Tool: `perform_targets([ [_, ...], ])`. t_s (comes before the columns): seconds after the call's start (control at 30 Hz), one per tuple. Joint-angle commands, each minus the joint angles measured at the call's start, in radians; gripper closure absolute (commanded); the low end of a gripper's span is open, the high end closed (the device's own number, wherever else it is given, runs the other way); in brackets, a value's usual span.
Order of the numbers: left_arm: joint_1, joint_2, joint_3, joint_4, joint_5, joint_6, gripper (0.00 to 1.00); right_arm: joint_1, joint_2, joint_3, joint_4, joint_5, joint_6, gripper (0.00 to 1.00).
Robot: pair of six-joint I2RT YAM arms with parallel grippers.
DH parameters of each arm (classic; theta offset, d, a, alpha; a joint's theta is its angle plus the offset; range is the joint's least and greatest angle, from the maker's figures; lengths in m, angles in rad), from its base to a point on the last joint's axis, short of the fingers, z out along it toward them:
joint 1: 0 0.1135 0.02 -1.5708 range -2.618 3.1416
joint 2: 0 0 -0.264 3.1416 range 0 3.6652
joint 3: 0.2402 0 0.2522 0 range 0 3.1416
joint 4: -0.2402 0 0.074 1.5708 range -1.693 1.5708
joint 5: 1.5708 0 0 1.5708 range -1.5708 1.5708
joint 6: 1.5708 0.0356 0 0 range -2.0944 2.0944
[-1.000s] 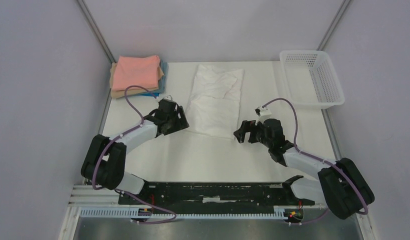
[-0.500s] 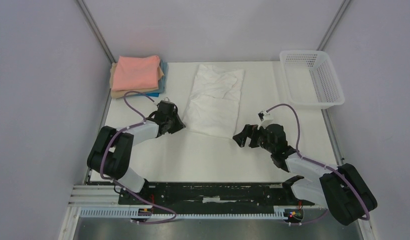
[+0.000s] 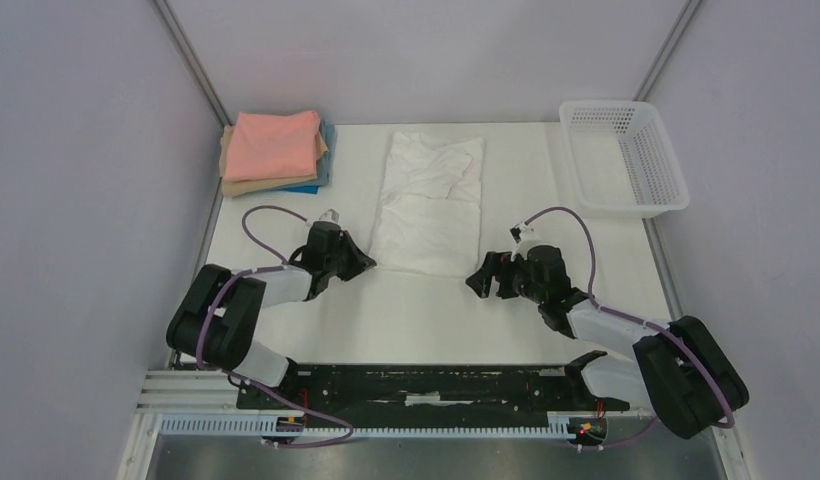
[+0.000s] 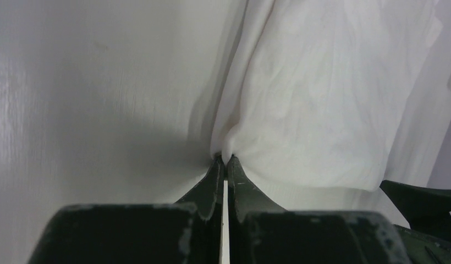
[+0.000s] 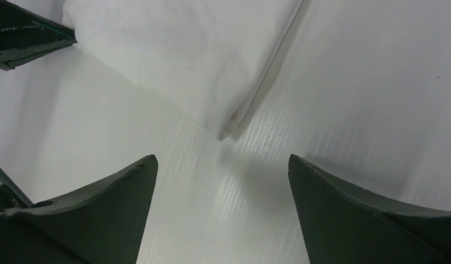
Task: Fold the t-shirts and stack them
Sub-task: Grab one side of the 2/3 rectangular tshirt with both arms
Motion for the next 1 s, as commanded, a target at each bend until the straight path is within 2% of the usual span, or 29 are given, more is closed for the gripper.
perform_targets([
  [0.0, -0.015, -0.06, -0.164, -0.019, 0.026, -0.065, 0.98, 0.007, -0.047, 0.036, -0.048, 0.039, -0.041, 0.09],
  [0.1, -0.029, -0.117, -0.236, 0.035, 0.038, -0.094, 0.98, 0.013, -0.059, 0.022, -0.056, 0.041, -0.041, 0.09],
  [0.27, -0.061, -0.185, -0.264, 0.038, 0.029, -0.107, 0.98, 0.049, -0.027, 0.023, -0.051, 0.052, -0.03, 0.12],
  [0.47, -0.074, -0.232, -0.271, 0.016, 0.003, -0.115, 0.98, 0.086, 0.066, 0.055, -0.035, 0.101, -0.036, 0.21],
  [0.57, -0.074, -0.236, -0.27, 0.002, -0.01, -0.115, 0.98, 0.087, 0.117, 0.071, -0.013, 0.108, -0.033, 0.29],
  [0.67, -0.075, -0.236, -0.267, -0.009, -0.016, -0.118, 0.98, 0.088, 0.158, 0.085, -0.023, 0.079, -0.028, 0.44],
  [0.7, -0.074, -0.236, -0.265, -0.011, -0.017, -0.119, 0.98, 0.089, 0.16, 0.08, -0.017, 0.064, -0.026, 0.45],
  [0.97, -0.076, -0.24, -0.265, -0.026, -0.028, -0.13, 0.98, 0.122, 0.105, 0.02, -0.06, 0.085, -0.024, 0.46],
])
